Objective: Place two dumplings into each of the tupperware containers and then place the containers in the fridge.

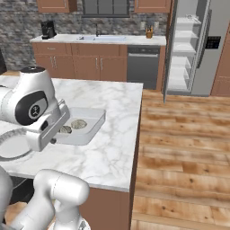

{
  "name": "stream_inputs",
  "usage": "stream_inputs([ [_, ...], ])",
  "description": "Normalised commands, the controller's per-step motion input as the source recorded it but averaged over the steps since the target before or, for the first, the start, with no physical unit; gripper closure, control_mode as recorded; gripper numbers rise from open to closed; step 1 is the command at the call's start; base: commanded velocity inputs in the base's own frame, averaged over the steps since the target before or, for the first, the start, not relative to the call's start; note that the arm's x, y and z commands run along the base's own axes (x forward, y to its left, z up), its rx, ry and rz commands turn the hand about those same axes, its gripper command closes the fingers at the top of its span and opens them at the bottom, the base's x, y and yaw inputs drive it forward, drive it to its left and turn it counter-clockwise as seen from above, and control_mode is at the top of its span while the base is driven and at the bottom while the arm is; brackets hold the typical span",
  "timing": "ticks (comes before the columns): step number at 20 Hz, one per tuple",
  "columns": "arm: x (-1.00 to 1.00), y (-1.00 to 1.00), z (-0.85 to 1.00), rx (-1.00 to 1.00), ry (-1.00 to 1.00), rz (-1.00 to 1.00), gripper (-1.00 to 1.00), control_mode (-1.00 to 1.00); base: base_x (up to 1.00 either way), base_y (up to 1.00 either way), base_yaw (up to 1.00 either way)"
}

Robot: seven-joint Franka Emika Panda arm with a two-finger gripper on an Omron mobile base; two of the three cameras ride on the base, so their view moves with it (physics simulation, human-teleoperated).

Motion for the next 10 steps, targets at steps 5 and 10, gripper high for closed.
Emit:
stream_inputs([
  [5,0.27,-0.25,-0.01,0.01,0.0,0.11,1.0,-1.0,0.0,0.0,0.0],
  [10,0.12,-0.03,-0.02,0.0,0.0,0.11,1.0,-1.0,0.0,0.0,0.0],
])
